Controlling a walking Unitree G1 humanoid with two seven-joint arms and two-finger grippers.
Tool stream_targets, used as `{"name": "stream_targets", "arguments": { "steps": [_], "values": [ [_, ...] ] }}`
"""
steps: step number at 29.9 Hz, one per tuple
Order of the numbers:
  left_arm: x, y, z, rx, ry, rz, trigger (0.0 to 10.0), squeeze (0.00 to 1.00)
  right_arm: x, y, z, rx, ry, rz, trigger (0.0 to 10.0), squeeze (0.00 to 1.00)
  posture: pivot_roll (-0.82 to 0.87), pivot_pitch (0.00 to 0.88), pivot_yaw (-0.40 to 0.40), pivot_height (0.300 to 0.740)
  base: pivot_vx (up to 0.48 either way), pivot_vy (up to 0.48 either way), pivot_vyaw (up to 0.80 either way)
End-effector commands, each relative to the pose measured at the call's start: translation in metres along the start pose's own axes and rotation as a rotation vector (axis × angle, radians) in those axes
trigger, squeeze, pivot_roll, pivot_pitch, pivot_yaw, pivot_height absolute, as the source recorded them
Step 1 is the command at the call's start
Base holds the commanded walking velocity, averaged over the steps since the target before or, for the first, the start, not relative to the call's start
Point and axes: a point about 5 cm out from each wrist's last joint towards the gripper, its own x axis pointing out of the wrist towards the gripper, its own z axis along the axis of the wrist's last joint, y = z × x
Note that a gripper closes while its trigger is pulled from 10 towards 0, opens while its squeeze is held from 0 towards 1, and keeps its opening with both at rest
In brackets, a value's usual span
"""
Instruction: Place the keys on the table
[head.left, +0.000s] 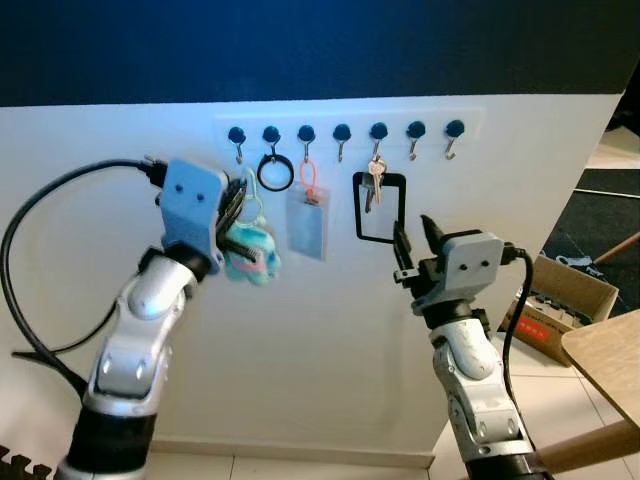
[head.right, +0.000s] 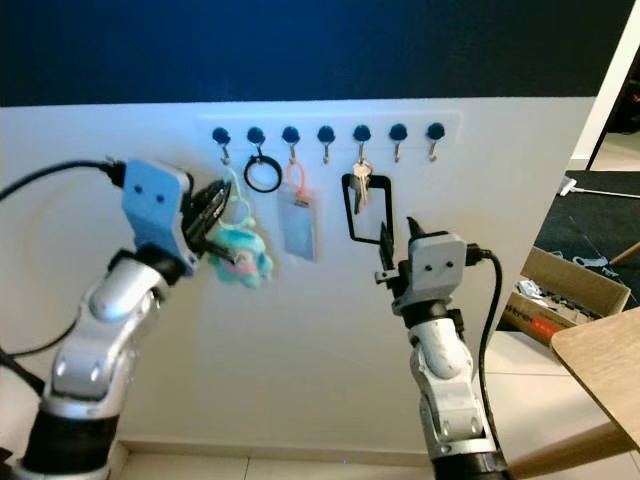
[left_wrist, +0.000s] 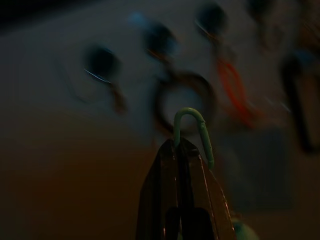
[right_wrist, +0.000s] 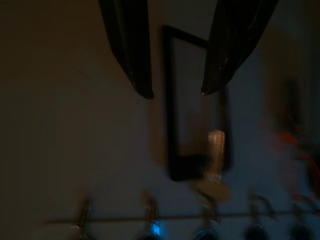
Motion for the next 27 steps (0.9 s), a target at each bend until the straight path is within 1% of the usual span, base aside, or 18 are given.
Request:
{"name": "stream_targets", "arguments": {
  "steps": [1, 3, 4, 5, 7, 8, 9, 10, 15, 16, 17, 18, 21, 27],
  "values": [
    [0.004, -0.015, -0.003, 0.0, -0.004, -0.018, 10.0, 0.0, -0.002, 0.029, 0.015, 0.108, -0.029, 0.194, 10.0, 0.0, 0.02, 0.086, 0.057, 0.74, 0.0, 0.0, 0.0],
    [0.004, -0.015, -0.003, 0.0, -0.004, -0.018, 10.0, 0.0, -0.002, 0.029, 0.015, 0.108, -0.029, 0.194, 10.0, 0.0, 0.02, 0.086, 0.057, 0.74, 0.0, 0.0, 0.0],
    [0.006, -0.017, -0.003, 0.0, -0.009, -0.023, 10.0, 0.0, -0.005, 0.038, 0.022, 0.146, -0.039, 0.266, 10.0, 0.0, 0.02, 0.086, 0.057, 0.74, 0.0, 0.0, 0.0],
    [0.006, -0.017, -0.003, 0.0, -0.009, -0.023, 10.0, 0.0, -0.005, 0.038, 0.022, 0.146, -0.039, 0.266, 10.0, 0.0, 0.02, 0.086, 0.057, 0.74, 0.0, 0.0, 0.0],
    [0.008, -0.015, -0.002, 0.001, -0.012, -0.029, 10.0, 0.0, -0.01, 0.047, 0.034, 0.182, -0.058, 0.347, 10.0, 0.0, 0.01, 0.086, 0.059, 0.74, 0.0, 0.0, 0.0],
    [0.008, -0.015, -0.001, 0.0, -0.012, -0.031, 10.0, 0.0, -0.012, 0.049, 0.037, 0.197, -0.064, 0.367, 10.0, 0.78, 0.01, 0.085, 0.06, 0.74, 0.0, 0.0, 0.0],
    [0.008, -0.014, -0.001, -0.001, -0.012, -0.033, 10.0, 0.0, -0.012, 0.05, 0.038, 0.206, -0.067, 0.377, 10.0, 0.78, 0.01, 0.085, 0.06, 0.74, 0.0, 0.0, 0.0],
    [0.008, -0.016, -0.001, -0.002, -0.011, -0.039, 10.0, 0.0, -0.013, 0.052, 0.038, 0.212, -0.062, 0.384, 10.0, 1.0, 0.0, 0.084, 0.062, 0.74, 0.0, 0.0, 0.0],
    [0.007, -0.019, 0.0, -0.005, -0.012, -0.048, 10.0, 0.0, -0.014, 0.053, 0.034, 0.202, -0.042, 0.384, 10.0, 1.0, 0.0, 0.083, 0.065, 0.74, 0.0, 0.0, 0.0],
    [0.007, -0.02, 0.001, -0.005, -0.014, -0.049, 10.0, 0.0, -0.014, 0.052, 0.033, 0.201, -0.034, 0.381, 10.0, 0.3, 0.0, 0.083, 0.065, 0.74, 0.0, 0.0, 0.0],
    [0.007, -0.02, 0.001, -0.005, -0.014, -0.049, 10.0, 0.0, -0.014, 0.052, 0.033, 0.201, -0.034, 0.381, 10.0, 0.3, 0.0, 0.083, 0.065, 0.74, 0.0, 0.0, 0.0],
    [0.007, -0.02, 0.002, -0.005, -0.017, -0.052, 10.0, 0.0, -0.013, 0.051, 0.033, 0.202, -0.027, 0.374, 10.0, 0.0, 0.0, 0.083, 0.065, 0.74, 0.0, 0.0, 0.0],
    [0.005, -0.022, 0.007, -0.018, -0.039, -0.074, 10.0, 0.0, -0.009, 0.049, 0.026, 0.191, 0.006, 0.348, 10.0, 0.0, 0.01, 0.084, 0.062, 0.74, 0.0, 0.0, 0.0],
    [0.003, -0.028, 0.015, -0.044, -0.074, -0.11, 10.0, 0.0, -0.004, 0.05, 0.02, 0.201, 0.03, 0.343, 10.0, 0.0, 0.01, 0.086, 0.058, 0.74, 0.0, 0.0, 0.0]
  ]
}}
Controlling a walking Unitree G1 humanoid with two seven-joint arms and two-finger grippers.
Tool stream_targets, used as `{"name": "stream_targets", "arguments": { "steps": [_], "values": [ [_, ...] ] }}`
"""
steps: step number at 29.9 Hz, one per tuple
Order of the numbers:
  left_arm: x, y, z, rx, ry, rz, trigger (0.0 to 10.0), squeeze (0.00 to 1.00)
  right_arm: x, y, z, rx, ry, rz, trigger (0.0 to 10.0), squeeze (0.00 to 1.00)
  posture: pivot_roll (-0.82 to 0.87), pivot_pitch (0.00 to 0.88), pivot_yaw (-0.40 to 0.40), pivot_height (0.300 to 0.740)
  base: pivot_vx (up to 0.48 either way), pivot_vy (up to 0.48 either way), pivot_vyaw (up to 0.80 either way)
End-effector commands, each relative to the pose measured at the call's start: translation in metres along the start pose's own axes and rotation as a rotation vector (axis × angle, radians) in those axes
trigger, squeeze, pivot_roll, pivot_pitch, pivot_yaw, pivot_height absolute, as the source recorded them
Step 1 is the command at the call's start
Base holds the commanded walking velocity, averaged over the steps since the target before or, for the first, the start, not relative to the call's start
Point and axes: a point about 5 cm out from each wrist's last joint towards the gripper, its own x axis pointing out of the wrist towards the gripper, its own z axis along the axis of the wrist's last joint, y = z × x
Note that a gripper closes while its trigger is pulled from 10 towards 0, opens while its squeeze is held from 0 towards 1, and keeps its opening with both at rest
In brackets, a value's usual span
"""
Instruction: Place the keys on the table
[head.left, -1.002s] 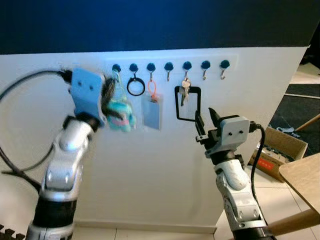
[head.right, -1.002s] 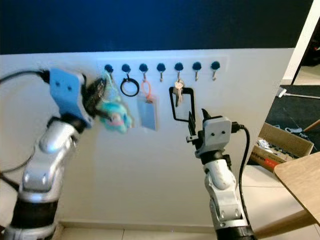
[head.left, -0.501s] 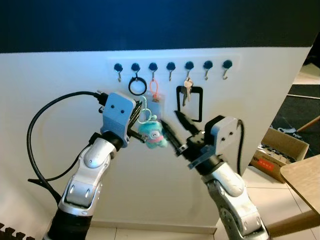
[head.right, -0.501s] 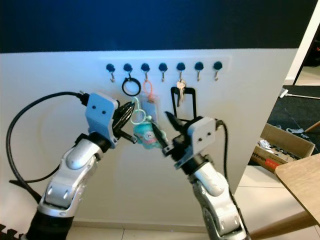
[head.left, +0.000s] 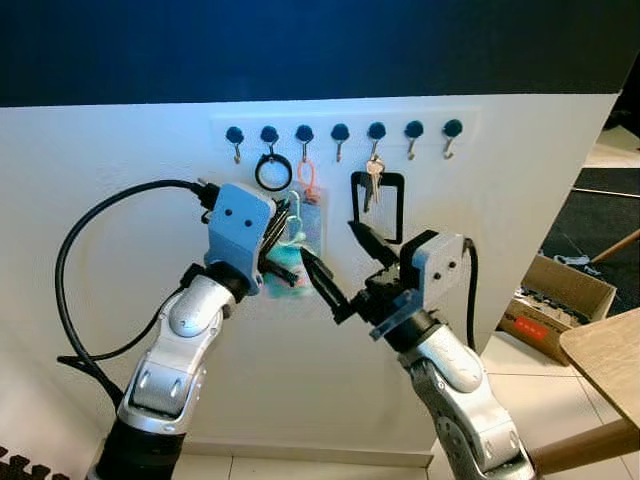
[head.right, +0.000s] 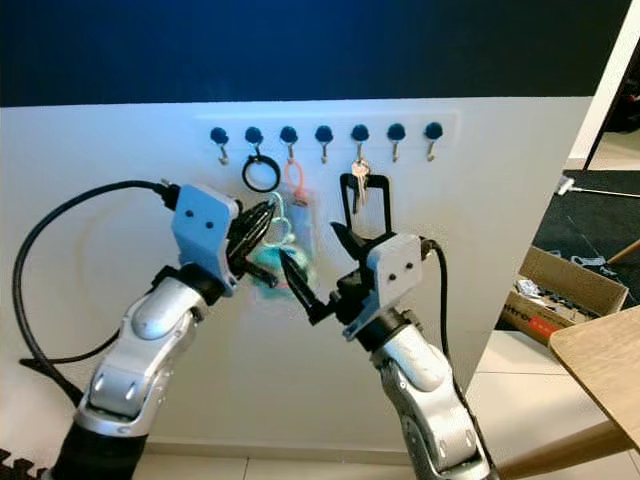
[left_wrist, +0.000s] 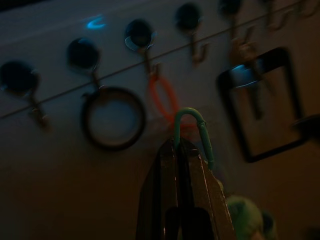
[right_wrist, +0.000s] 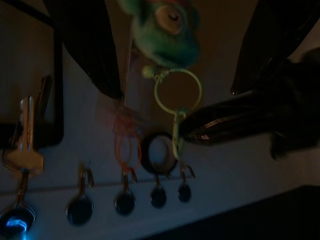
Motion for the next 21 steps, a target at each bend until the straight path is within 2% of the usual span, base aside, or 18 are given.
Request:
{"name": "stream_targets", "arguments": {
  "steps": [1, 5, 10, 21],
  "values": [
    [-0.001, -0.007, 0.004, -0.028, -0.015, -0.034, 10.0, 0.0, 0.003, 0.0, -0.006, 0.019, 0.019, -0.009, 10.0, 0.0, 0.02, 0.085, 0.055, 0.74, 0.0, 0.0, 0.0],
    [-0.001, -0.011, 0.01, -0.036, -0.036, -0.055, 10.0, 0.0, 0.012, 0.001, -0.013, 0.058, 0.026, -0.015, 10.0, 0.0, 0.02, 0.085, 0.053, 0.74, 0.0, 0.0, 0.0],
    [0.0, -0.014, 0.013, -0.043, -0.047, -0.07, 10.0, 0.0, 0.02, 0.01, -0.015, 0.101, 0.021, 0.047, 10.0, 0.0, 0.02, 0.083, 0.052, 0.74, 0.0, 0.0, 0.0],
    [-0.001, -0.017, 0.014, -0.049, -0.047, -0.088, 10.0, 0.0, 0.029, 0.016, -0.011, 0.098, -0.016, 0.065, 10.0, 0.0, 0.03, 0.079, 0.051, 0.74, 0.0, 0.0, 0.0]
  ]
}}
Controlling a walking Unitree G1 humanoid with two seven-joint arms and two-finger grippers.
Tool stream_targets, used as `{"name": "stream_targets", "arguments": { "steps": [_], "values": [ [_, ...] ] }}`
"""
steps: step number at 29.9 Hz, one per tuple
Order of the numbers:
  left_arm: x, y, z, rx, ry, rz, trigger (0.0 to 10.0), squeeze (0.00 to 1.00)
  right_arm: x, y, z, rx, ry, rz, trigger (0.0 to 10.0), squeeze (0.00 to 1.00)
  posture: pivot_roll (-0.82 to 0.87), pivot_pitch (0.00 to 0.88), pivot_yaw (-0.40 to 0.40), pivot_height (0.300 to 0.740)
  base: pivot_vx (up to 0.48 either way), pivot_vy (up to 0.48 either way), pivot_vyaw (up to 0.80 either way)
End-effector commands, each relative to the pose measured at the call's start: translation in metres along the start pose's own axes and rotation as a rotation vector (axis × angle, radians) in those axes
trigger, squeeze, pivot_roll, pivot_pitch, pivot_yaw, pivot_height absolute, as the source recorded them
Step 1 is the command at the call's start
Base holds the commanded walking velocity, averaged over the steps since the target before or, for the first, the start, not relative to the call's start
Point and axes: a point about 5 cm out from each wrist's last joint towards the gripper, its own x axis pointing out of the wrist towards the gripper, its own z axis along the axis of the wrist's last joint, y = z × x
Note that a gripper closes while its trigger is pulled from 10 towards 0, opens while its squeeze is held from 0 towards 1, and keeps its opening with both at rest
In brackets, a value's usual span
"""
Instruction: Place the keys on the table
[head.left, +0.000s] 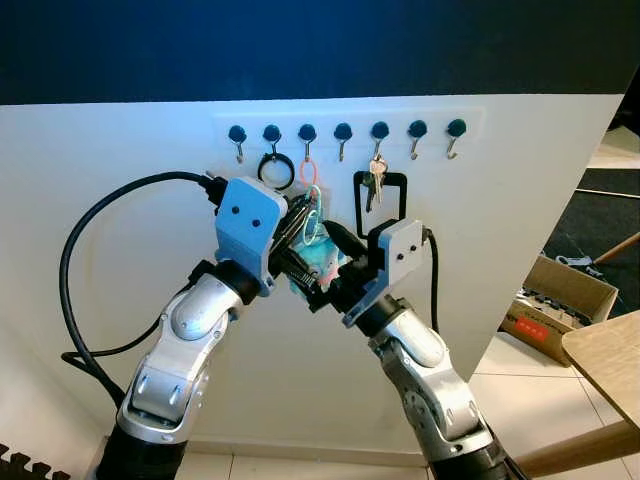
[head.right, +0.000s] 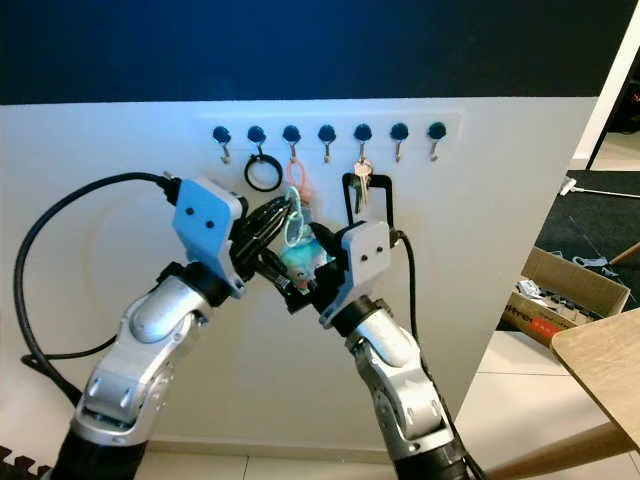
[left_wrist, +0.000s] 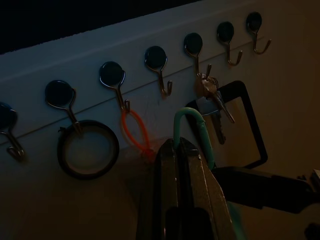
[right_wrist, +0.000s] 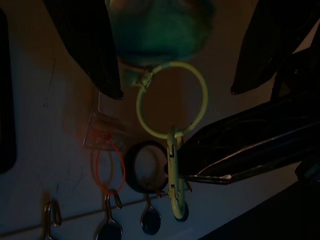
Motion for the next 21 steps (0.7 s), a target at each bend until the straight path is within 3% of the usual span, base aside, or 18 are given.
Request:
{"name": "stream_targets", "arguments": {
  "steps": [1, 10, 14, 21],
  "values": [
    [0.0, -0.006, -0.001, -0.021, 0.008, -0.024, 10.0, 0.0, 0.005, 0.007, 0.004, -0.004, -0.032, 0.029, 10.0, 0.0, 0.03, 0.079, 0.051, 0.74, 0.0, 0.0, 0.0],
    [0.0, -0.008, 0.0, -0.023, 0.005, -0.04, 10.0, 0.0, 0.011, 0.008, 0.01, -0.055, -0.06, 0.038, 10.0, 0.0, 0.02, 0.075, 0.051, 0.74, 0.0, 0.0, 0.0],
    [-0.001, -0.01, -0.003, -0.029, 0.021, -0.05, 10.0, 0.0, 0.016, 0.005, 0.017, -0.152, -0.094, -0.01, 10.0, 0.0, 0.02, 0.075, 0.051, 0.74, 0.0, 0.0, 0.0],
    [-0.002, -0.011, -0.006, -0.034, 0.034, -0.046, 10.0, 0.0, 0.017, 0.001, 0.02, -0.214, -0.115, -0.07, 10.0, 0.0, 0.02, 0.077, 0.05, 0.74, 0.0, 0.0, 0.0]
  ]
}}
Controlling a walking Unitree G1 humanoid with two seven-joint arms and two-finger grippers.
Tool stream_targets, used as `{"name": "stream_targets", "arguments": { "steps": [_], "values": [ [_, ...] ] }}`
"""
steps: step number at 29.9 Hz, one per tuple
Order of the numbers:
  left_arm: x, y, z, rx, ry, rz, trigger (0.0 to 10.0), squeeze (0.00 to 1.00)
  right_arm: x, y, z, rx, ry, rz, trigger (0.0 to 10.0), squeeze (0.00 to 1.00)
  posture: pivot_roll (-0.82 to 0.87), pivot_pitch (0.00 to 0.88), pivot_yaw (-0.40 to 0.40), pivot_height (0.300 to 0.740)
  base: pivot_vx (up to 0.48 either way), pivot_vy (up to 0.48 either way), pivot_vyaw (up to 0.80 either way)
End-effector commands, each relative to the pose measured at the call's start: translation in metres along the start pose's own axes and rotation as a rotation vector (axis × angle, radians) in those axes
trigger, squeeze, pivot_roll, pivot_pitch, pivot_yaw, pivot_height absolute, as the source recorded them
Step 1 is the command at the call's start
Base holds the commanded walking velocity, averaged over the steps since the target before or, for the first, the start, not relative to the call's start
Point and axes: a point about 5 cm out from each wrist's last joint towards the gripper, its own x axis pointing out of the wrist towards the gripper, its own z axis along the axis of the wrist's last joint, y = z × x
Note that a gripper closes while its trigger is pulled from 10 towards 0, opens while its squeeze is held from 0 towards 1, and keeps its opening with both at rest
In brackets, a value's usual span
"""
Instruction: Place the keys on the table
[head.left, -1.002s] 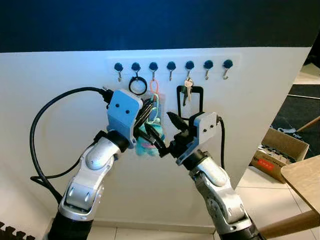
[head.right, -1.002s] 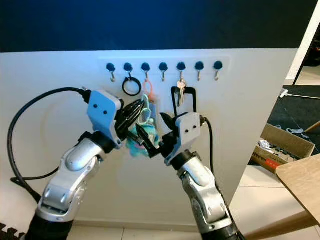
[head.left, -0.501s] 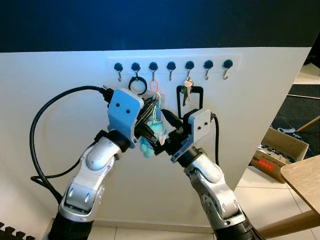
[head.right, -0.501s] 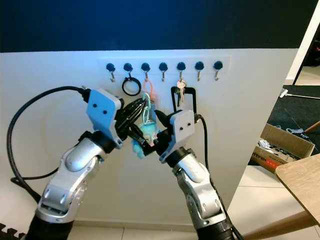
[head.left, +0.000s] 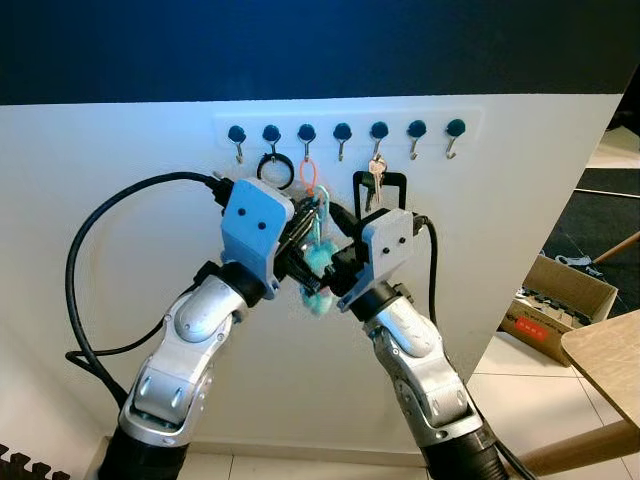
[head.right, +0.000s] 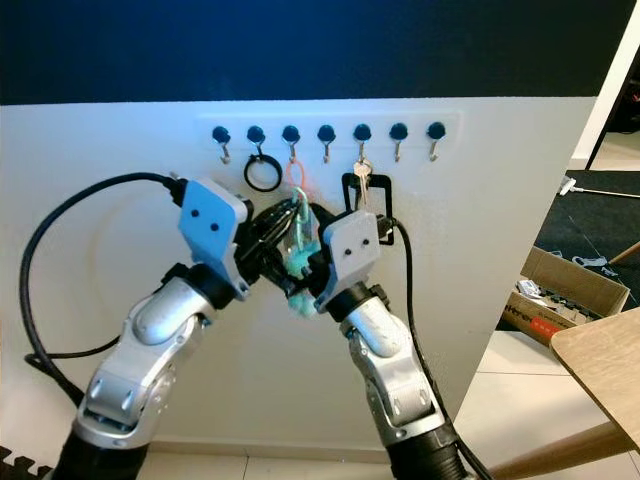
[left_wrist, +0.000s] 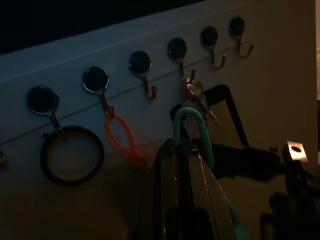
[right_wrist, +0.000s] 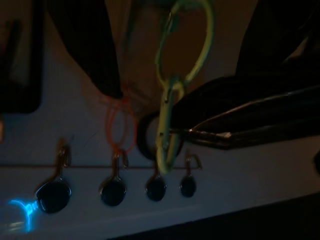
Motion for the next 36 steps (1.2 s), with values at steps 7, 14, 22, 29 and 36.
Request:
{"name": "stream_targets", "arguments": {
  "steps": [7, 14, 22, 29, 36],
  "values": [
    [-0.0026, -0.0037, -0.0102, -0.03, 0.049, -0.009, 10.0, 0.0, 0.0036, -0.0008, 0.0085, -0.028, -0.06, -0.032, 0.0, 0.0, 0.02, 0.083, 0.055, 0.74, 0.0, 0.0, 0.0],
    [-0.003, -0.0029, -0.0129, -0.026, 0.061, -0.005, 10.0, 0.0, 0.0026, -0.001, 0.008, -0.029, -0.064, -0.042, 0.0, 0.0, 0.02, 0.084, 0.057, 0.74, 0.0, 0.0, 0.0],
    [-0.0036, -0.0026, -0.0148, -0.027, 0.07, -0.003, 10.0, 0.0, 0.002, -0.001, 0.0067, -0.028, -0.061, -0.05, 0.0, 0.0, 0.02, 0.085, 0.058, 0.74, 0.0, 0.0, 0.0],
    [-0.0033, -0.0022, -0.0169, -0.022, 0.077, 0.006, 10.0, 0.0, 0.0008, -0.0038, 0.0034, -0.025, -0.044, -0.077, 10.0, 0.0, 0.02, 0.089, 0.059, 0.74, 0.0, 0.0, 0.0],
    [-0.0027, -0.0058, -0.0144, -0.04, 0.062, -0.026, 10.0, 1.0, 0.0006, -0.0034, 0.0011, -0.027, -0.032, -0.078, 10.0, 0.0, 0.02, 0.087, 0.059, 0.74, 0.0, 0.0, 0.0]
  ]
}}
